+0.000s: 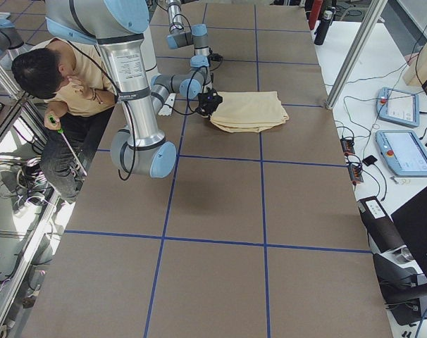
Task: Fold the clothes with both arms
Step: 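Lower the left gripper to the shirt's near corner beside the right gripper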
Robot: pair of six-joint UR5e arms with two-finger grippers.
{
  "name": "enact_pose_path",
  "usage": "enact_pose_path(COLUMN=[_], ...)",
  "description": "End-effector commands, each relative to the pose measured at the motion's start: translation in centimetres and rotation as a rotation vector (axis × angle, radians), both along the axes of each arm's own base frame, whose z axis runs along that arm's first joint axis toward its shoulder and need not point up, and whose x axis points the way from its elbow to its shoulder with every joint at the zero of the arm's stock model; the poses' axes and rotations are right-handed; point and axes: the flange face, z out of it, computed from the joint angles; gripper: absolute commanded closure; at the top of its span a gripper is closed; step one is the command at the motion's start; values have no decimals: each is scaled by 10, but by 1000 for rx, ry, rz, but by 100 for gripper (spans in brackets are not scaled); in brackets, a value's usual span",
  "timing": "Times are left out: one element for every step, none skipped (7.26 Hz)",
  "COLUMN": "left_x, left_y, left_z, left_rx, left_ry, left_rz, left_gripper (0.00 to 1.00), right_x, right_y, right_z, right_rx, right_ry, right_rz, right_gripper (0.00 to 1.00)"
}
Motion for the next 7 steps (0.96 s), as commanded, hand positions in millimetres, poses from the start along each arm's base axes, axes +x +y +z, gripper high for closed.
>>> enact_pose_path(left_x=[6,7,8,8,10,13,5], left_y=[-1,-1,-2,-2,0,7,11], left_z=[-1,0,2,3,6,5,-8], left_rx=[2,1,-1,-3,3,5,3], left_ry=[-3,-5,-9,-10,-16,-14,10], left_rz=[2,2,1,1,8,29,57], left_gripper=[52,53,61,83,100,100,100], right_x=[0,0,0,-1,0,0,2], right_y=[0,0,0,0,0,0,0], right_z=[0,0,0,1,0,0,-1], right_rx=[1,1,0,-1,1,0,1], right_ry=[0,0,0,1,0,0,-3], right_rz=[-1,-1,0,0,-1,0,1], right_gripper=[100,100,100,100,100,100,100])
